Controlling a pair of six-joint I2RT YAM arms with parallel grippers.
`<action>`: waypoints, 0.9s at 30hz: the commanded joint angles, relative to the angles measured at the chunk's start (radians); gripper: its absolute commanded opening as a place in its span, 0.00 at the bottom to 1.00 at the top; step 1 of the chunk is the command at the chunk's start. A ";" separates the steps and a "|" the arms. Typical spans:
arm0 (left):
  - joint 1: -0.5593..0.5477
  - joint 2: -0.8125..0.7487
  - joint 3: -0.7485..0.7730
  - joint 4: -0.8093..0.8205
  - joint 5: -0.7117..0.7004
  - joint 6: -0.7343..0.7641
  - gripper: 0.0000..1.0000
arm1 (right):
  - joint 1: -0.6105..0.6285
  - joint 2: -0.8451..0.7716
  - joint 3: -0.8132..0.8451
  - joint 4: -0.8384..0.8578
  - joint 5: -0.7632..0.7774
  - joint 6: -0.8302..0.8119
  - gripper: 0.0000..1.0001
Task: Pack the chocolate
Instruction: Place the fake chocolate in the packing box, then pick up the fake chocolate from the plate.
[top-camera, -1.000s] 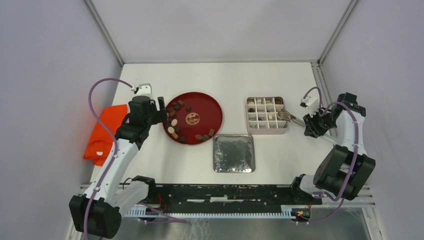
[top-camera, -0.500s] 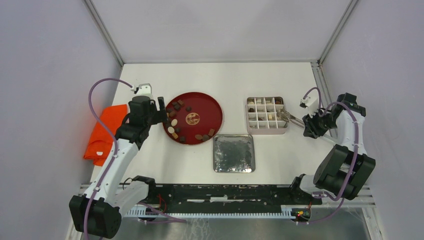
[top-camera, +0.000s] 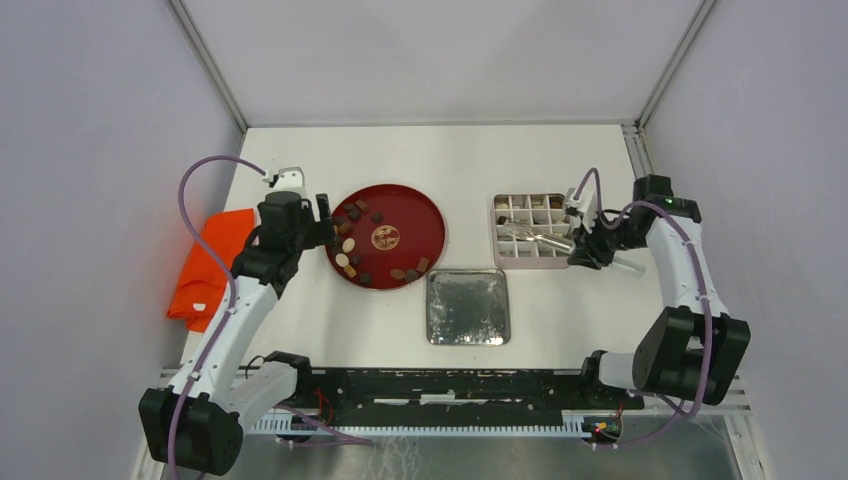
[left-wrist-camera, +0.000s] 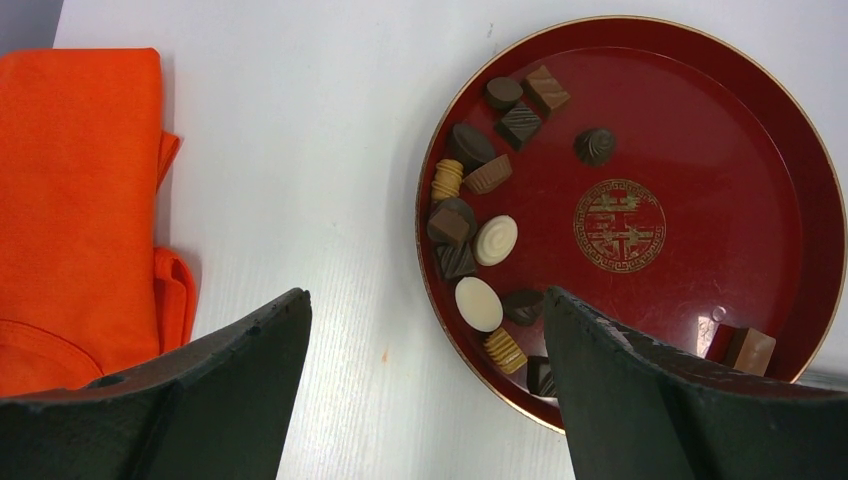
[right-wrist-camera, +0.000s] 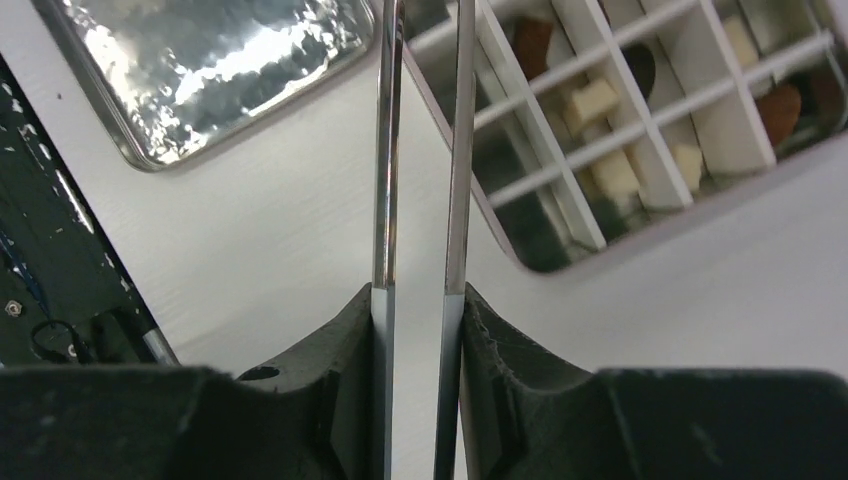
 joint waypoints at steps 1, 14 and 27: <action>0.004 0.005 0.001 0.035 -0.011 0.042 0.91 | 0.162 -0.064 0.006 0.138 -0.102 0.102 0.36; 0.004 0.007 -0.002 0.036 -0.024 0.042 0.91 | 0.722 0.034 0.031 0.504 0.089 0.356 0.36; 0.004 -0.002 -0.002 0.035 -0.035 0.042 0.91 | 1.011 0.347 0.276 0.565 0.370 0.339 0.36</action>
